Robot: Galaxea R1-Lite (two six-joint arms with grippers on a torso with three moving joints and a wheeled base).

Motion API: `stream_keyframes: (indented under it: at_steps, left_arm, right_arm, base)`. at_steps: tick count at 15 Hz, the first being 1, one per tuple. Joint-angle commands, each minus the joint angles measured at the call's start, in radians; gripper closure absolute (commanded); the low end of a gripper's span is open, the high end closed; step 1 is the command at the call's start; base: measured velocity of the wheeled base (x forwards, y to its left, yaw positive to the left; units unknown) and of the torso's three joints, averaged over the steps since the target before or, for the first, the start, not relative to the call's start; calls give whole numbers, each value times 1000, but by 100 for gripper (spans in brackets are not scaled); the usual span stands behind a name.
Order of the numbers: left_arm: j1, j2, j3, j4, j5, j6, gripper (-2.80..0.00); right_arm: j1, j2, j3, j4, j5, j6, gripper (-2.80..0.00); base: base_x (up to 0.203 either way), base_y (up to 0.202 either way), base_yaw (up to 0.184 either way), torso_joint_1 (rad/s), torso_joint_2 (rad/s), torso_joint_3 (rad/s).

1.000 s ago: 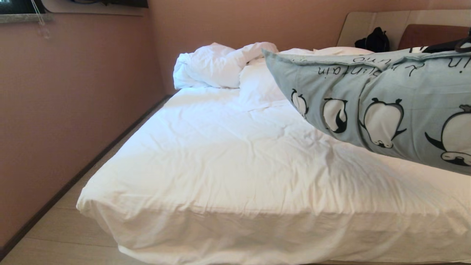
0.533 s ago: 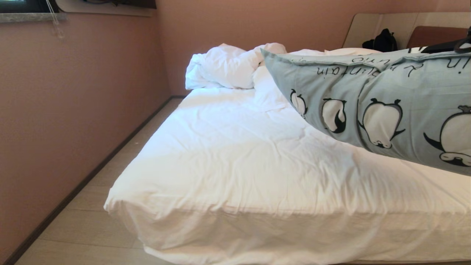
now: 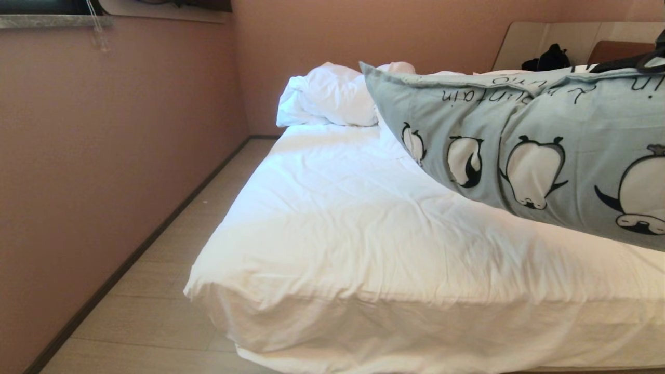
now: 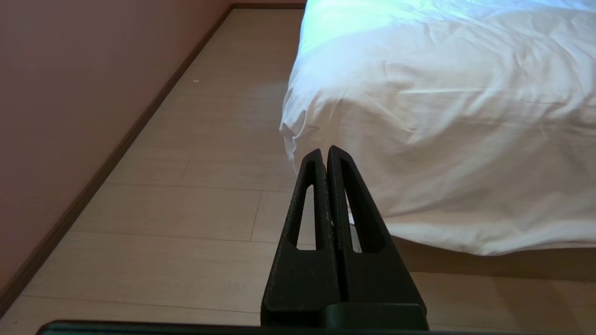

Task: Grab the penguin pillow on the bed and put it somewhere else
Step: Move to the foot of the bed, then place the pillow at the end of the bed

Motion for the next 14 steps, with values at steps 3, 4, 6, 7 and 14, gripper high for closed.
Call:
stream_keyframes:
  at_steps: [3, 4, 6, 7, 14]
  left_arm:
    - [-1, 0, 2, 0, 0, 0, 0]
    - [-1, 0, 2, 0, 0, 0, 0]
    - [-1, 0, 2, 0, 0, 1, 0]
    - [-1, 0, 2, 0, 0, 0, 0]
    - [0, 0, 2, 0, 0, 0, 0]
  right_arm:
    - [2, 1, 1, 2, 2, 5, 0]
    - [1, 1, 1, 2, 2, 5, 0]
    - [2, 1, 1, 2, 2, 5, 0]
    - [1, 1, 1, 2, 2, 6, 0]
    - [52, 2, 16, 2, -1, -13, 0]
  base:
    - [0, 0, 0, 0, 0, 0]
    - [0, 0, 0, 0, 0, 0]
    - [62, 0, 1, -4, 1, -1]
    - [179, 0, -5, -3, 6, 11]
    - [34, 0, 0, 4, 0, 0]
